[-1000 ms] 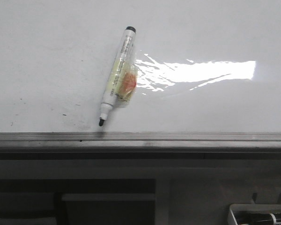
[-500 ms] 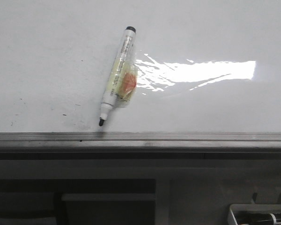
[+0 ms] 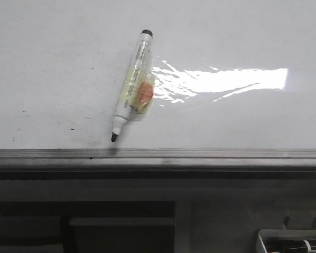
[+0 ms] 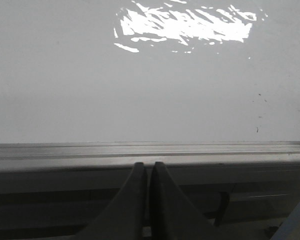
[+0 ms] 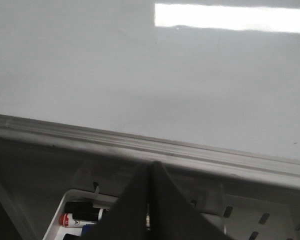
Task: Write number 5 on whiteboard
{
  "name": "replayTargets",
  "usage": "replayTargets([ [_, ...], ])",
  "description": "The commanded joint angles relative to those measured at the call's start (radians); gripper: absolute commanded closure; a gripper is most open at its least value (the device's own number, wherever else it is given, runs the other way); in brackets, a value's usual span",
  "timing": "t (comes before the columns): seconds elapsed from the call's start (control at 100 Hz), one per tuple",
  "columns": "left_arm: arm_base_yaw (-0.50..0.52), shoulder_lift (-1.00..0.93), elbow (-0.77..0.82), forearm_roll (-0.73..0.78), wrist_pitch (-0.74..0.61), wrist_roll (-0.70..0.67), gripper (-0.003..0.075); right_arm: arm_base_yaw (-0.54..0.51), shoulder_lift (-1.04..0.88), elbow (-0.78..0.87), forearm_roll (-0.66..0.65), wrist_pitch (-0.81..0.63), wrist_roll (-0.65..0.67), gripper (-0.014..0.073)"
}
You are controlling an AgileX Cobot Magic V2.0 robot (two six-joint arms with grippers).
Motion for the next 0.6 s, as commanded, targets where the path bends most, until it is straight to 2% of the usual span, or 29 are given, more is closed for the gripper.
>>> replayTargets([
  [0.0, 0.001, -0.027, 0.017, -0.009, -0.063, -0.009, 0.0741, -0.007, -0.016, 0.023, -0.012, -0.021, -0.008, 0.0655],
  [0.14, 0.001, -0.027, 0.017, 0.017, -0.087, -0.005, 0.0741, -0.007, -0.016, 0.023, -0.016, -0.111, -0.008, 0.0655],
  [0.32, 0.001, -0.027, 0.017, -0.001, -0.222, -0.005, 0.0741, -0.007, -0.016, 0.023, -0.016, -0.286, -0.008, 0.0655],
  [0.39, 0.001, -0.027, 0.017, -0.083, -0.260, -0.005, 0.0741, -0.007, -0.016, 0.023, -0.006, -0.332, -0.006, 0.0655],
  [0.48, 0.001, -0.027, 0.017, -0.292, -0.283, -0.005, 0.0741, -0.007, -0.016, 0.023, 0.040, -0.382, -0.004, 0.0655],
  [0.59, 0.001, -0.027, 0.017, -0.464, -0.289, -0.005, 0.0741, -0.007, -0.016, 0.023, 0.126, -0.383, 0.008, 0.0655],
])
